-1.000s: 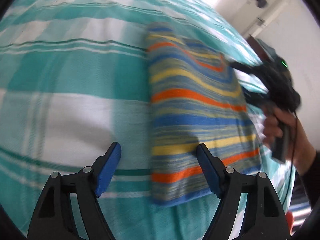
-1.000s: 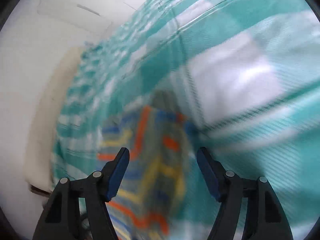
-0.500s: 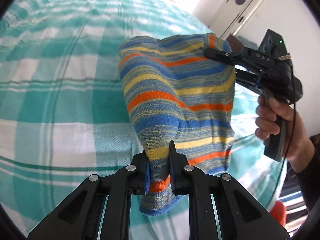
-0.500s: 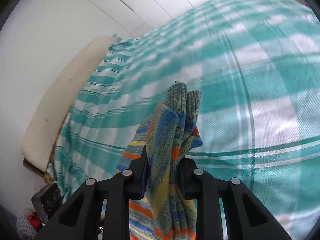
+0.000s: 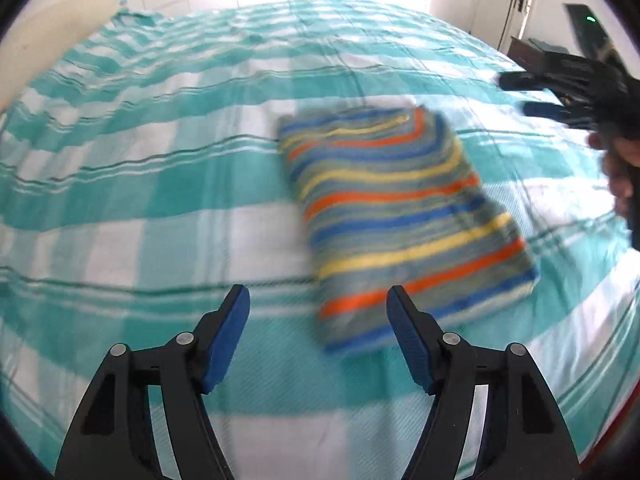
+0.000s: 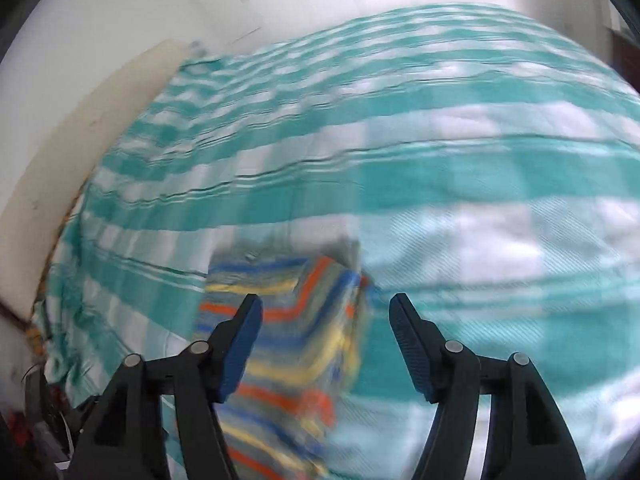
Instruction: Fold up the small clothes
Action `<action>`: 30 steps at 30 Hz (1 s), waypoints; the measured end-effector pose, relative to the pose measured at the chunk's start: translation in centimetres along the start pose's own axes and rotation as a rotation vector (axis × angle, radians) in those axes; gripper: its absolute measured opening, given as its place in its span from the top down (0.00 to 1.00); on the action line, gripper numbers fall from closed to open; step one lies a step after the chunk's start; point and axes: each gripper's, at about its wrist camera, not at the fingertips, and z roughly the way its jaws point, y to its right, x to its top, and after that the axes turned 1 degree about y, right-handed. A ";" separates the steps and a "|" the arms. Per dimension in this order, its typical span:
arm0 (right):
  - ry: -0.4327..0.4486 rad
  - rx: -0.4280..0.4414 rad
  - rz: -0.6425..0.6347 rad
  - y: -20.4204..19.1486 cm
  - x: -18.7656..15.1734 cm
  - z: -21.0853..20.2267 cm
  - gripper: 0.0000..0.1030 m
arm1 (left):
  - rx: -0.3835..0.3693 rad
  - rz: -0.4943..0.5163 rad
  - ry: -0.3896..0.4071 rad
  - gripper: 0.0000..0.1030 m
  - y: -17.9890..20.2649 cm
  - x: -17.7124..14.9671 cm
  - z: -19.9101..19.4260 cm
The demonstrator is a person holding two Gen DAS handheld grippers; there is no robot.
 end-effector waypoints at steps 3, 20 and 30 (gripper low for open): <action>0.017 -0.116 -0.059 -0.4 -3.6 -4.6 0.09 | 0.091 -0.011 0.089 0.11 -0.7 -1.6 -3.3; -0.071 -0.247 -0.207 -13.5 -26.0 -20.5 0.06 | 0.114 0.011 -0.013 0.03 1.4 -7.8 -18.7; -0.022 -0.272 -0.258 -17.4 -26.7 -25.8 0.06 | 0.079 -0.019 0.024 0.01 1.5 -7.8 -23.1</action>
